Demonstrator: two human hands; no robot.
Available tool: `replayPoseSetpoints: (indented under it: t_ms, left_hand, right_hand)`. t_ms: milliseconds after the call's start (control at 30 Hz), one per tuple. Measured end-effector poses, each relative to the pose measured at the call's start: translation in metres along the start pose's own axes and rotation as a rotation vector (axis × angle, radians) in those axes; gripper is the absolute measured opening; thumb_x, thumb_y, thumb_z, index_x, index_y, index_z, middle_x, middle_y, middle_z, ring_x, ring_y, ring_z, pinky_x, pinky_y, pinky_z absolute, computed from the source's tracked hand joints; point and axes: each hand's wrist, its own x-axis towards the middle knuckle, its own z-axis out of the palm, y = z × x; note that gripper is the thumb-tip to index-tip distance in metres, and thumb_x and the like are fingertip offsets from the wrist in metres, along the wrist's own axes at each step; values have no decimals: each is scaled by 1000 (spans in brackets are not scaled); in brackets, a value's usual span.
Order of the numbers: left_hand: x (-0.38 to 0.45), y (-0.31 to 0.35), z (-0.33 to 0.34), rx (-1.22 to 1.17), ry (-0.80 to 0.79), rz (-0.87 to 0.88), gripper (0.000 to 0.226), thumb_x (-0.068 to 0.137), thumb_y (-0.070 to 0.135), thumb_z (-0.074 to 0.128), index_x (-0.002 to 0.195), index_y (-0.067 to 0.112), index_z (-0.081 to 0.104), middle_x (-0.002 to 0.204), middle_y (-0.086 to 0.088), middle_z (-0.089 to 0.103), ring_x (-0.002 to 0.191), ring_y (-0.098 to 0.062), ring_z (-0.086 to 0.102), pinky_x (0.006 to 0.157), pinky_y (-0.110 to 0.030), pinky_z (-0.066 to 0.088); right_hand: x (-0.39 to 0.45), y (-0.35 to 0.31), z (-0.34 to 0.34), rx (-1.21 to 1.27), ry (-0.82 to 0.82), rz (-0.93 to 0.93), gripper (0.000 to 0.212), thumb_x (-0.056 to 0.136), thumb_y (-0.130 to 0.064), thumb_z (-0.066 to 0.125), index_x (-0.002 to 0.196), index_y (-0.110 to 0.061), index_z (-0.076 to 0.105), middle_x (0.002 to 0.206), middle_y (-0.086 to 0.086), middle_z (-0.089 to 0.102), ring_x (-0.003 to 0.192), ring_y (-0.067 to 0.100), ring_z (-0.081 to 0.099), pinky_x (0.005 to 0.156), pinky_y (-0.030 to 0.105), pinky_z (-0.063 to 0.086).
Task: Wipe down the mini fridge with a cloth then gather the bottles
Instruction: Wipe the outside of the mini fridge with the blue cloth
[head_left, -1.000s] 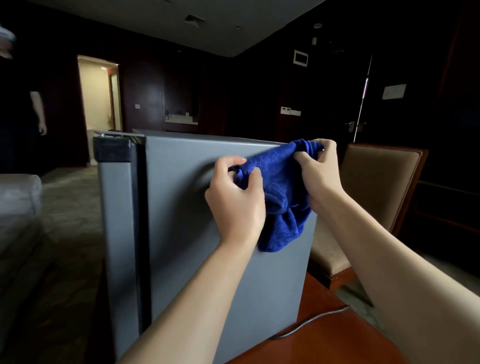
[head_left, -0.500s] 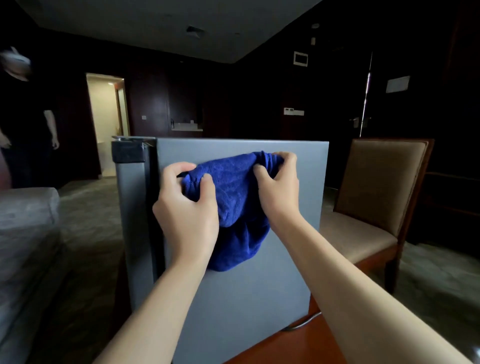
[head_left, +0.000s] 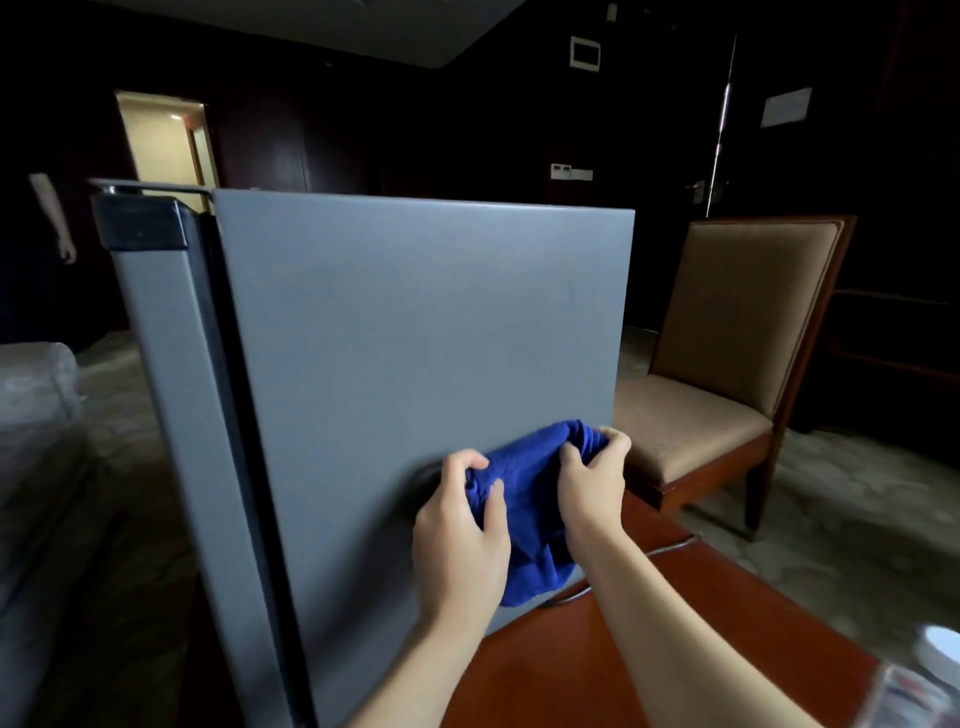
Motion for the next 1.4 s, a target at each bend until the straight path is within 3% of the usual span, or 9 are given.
replayPoseSetpoints:
  t_ms: [200, 367, 533, 667, 833, 967, 1067, 1233, 1400]
  left_hand:
    - [-63, -62, -16, 111, -68, -112, 33, 79, 12, 72, 95, 34, 53, 84, 6, 69, 77, -18, 62, 62, -24, 41]
    - [-102, -97, -31, 140, 35, -286, 33, 72, 14, 70, 89, 36, 51, 66, 5, 62, 72, -19, 58, 58, -18, 34]
    - [-93, -92, -39, 116, 65, -404, 26, 72, -3, 76, 86, 16, 67, 68, 6, 59, 72, -29, 68, 63, -16, 34]
    - [-77, -73, -63, 89, 149, -348, 20, 76, 0, 74, 88, 13, 65, 71, 5, 60, 68, -24, 61, 62, -16, 32]
    - [-37, -36, -89, -28, 241, -328, 18, 80, 4, 71, 93, 14, 64, 77, 0, 63, 74, -19, 57, 65, -15, 33]
    - [-7, -13, -109, -89, 233, -312, 16, 83, 13, 69, 97, 21, 63, 83, 2, 67, 77, -15, 60, 70, -21, 40]
    - [-7, -13, -114, -98, 211, -301, 16, 85, 16, 67, 97, 25, 62, 84, 4, 67, 79, -14, 62, 74, -28, 46]
    - [-53, -50, -113, -7, 163, -367, 18, 85, 9, 68, 97, 20, 61, 86, 2, 66, 80, -19, 61, 73, -26, 42]
    - [-106, -90, -116, 48, 241, -768, 19, 82, 2, 67, 96, 15, 64, 93, -14, 69, 93, -36, 64, 79, -33, 43]
  right_hand:
    - [-47, 82, 7, -42, -51, 360, 22, 92, -11, 54, 108, -15, 39, 102, 11, 55, 90, 27, 53, 79, 34, 41]
    - [-78, 118, 19, -187, -123, 484, 25, 90, -10, 53, 111, -14, 40, 107, 17, 59, 92, 31, 56, 87, 41, 48]
    - [-78, 102, 22, -277, -143, 416, 24, 88, -12, 55, 109, -11, 43, 102, 13, 57, 96, 32, 57, 89, 43, 48]
    - [-74, 59, 18, -276, -210, 236, 24, 81, -9, 66, 99, -10, 51, 90, 6, 57, 84, 24, 55, 71, 31, 43]
    - [-74, -14, 25, -197, -240, 47, 28, 79, -12, 69, 102, -10, 54, 94, 6, 58, 84, 21, 55, 65, 28, 39]
    - [-77, -47, 33, -120, -223, 14, 29, 81, -16, 67, 106, -12, 52, 99, 5, 57, 84, 20, 54, 58, 26, 39]
    - [-84, -38, 33, -79, -210, 15, 27, 81, -21, 67, 103, -15, 51, 98, 3, 58, 86, 19, 56, 68, 29, 43]
    - [-101, 28, 41, -79, -215, 230, 23, 79, -16, 67, 91, -17, 48, 93, 5, 60, 86, 23, 58, 82, 39, 49]
    - [-136, 101, 61, -201, -302, 596, 34, 74, -9, 69, 103, -4, 52, 102, 17, 61, 91, 29, 61, 70, 33, 46]
